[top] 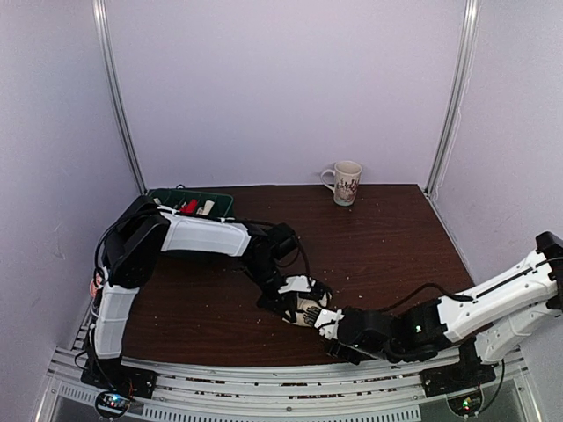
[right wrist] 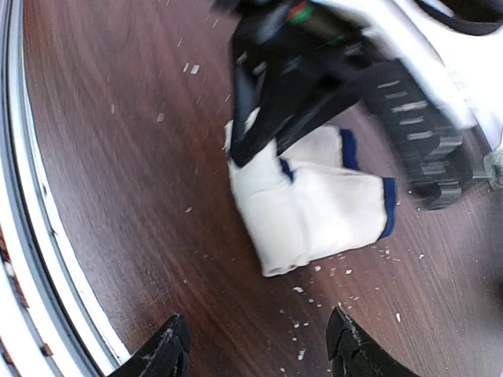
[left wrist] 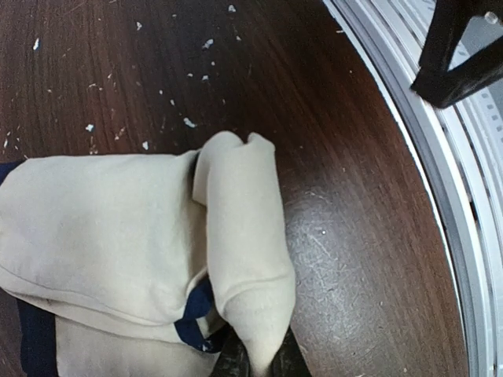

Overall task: Roll the underwear
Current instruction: Roll the underwear at the center of the board.

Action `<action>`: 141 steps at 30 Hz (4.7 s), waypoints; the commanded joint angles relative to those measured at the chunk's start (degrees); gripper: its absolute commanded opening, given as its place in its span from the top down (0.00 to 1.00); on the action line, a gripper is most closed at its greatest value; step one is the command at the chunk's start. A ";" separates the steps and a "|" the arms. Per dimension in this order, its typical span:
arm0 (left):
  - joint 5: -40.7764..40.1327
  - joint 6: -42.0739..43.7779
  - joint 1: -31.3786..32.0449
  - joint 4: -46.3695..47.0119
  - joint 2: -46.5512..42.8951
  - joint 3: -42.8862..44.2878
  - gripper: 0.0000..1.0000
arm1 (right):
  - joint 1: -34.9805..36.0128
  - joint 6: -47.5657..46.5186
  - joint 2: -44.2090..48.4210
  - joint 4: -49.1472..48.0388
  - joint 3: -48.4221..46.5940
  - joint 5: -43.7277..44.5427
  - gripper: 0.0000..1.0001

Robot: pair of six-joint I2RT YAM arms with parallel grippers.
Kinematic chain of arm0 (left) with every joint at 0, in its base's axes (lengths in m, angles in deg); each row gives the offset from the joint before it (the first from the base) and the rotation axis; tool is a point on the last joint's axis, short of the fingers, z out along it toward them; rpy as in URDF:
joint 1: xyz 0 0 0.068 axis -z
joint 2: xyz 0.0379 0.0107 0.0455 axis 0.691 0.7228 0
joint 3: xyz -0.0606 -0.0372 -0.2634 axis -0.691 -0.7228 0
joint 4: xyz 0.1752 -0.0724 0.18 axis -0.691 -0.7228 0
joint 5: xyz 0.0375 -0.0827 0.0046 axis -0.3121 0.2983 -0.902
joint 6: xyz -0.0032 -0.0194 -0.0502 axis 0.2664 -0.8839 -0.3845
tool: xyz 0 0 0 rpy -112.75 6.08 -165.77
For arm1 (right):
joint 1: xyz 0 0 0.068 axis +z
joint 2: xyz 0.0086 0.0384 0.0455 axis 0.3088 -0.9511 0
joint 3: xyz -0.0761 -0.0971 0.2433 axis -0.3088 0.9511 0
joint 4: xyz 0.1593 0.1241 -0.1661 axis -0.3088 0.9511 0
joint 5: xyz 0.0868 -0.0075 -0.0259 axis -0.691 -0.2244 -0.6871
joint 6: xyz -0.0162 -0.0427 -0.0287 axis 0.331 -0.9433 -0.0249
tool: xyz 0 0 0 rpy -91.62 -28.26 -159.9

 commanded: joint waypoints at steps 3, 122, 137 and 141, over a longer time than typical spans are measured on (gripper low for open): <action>0.17 1.20 -1.13 -11.50 5.83 3.95 1.00 | 3.97 -2.17 -10.40 1.02 -4.04 9.66 0.38; -43.22 14.49 16.11 71.94 -20.54 -52.63 0.95 | -28.71 -4.49 -34.70 10.24 -22.57 -59.02 0.89; -37.70 7.52 16.11 40.33 -22.84 -40.37 1.00 | -26.43 3.44 -2.69 10.54 -13.25 -29.36 0.41; -34.45 4.77 16.03 28.05 -20.15 -32.88 1.00 | -24.00 5.76 7.40 9.68 -7.09 -17.61 0.33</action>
